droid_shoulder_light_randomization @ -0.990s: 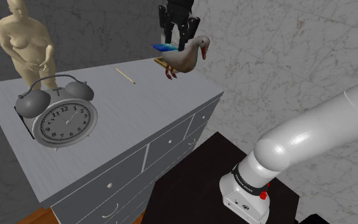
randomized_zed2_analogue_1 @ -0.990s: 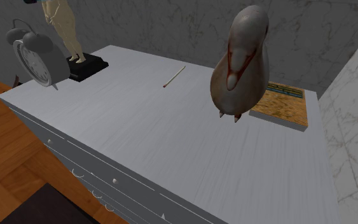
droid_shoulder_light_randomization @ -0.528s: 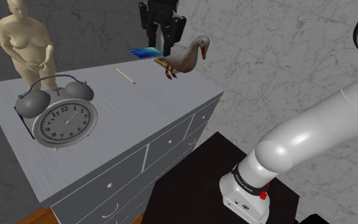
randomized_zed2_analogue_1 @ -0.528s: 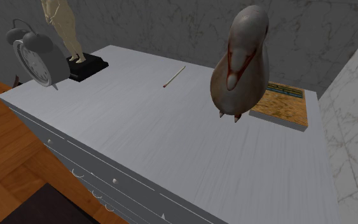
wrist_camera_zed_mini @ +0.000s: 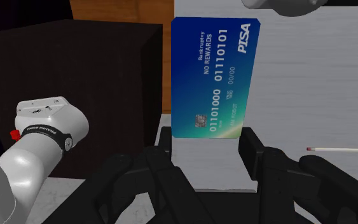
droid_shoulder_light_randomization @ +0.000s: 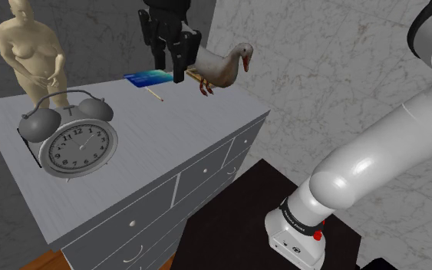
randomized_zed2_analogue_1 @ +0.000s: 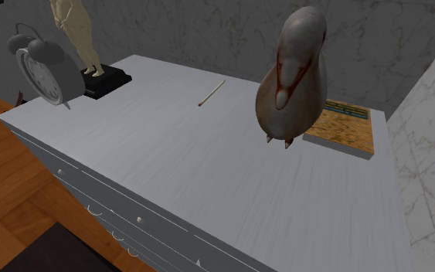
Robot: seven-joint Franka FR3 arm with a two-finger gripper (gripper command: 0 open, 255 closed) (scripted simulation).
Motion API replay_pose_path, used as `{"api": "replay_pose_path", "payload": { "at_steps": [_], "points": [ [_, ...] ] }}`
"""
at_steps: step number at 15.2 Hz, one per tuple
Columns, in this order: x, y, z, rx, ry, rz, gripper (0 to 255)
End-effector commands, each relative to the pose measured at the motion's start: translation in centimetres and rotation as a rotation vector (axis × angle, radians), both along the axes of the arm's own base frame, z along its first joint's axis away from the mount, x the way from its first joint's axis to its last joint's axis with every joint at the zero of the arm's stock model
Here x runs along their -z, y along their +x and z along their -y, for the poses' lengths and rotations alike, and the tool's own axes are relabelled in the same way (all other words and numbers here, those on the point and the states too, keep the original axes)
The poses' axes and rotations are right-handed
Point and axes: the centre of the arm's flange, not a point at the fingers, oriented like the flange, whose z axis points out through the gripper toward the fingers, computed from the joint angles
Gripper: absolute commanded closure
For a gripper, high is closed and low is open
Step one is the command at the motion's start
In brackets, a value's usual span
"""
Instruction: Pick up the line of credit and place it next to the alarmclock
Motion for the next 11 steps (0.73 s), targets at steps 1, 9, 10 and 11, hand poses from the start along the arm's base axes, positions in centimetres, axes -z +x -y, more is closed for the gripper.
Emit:
{"api": "replay_pose_path", "payload": {
  "at_steps": [1, 9, 10, 11],
  "points": [
    [0.9, -0.1, -0.2, 0.001, 0.0, 0.0, 255],
    [5.2, -0.1, -0.2, 0.001, 0.0, 0.0, 255],
    [5.7, -0.1, -0.2, 0.001, 0.0, 0.0, 255],
    [6.2, -0.1, -0.2, 0.001, 0.0, 0.0, 255]
  ]
}}
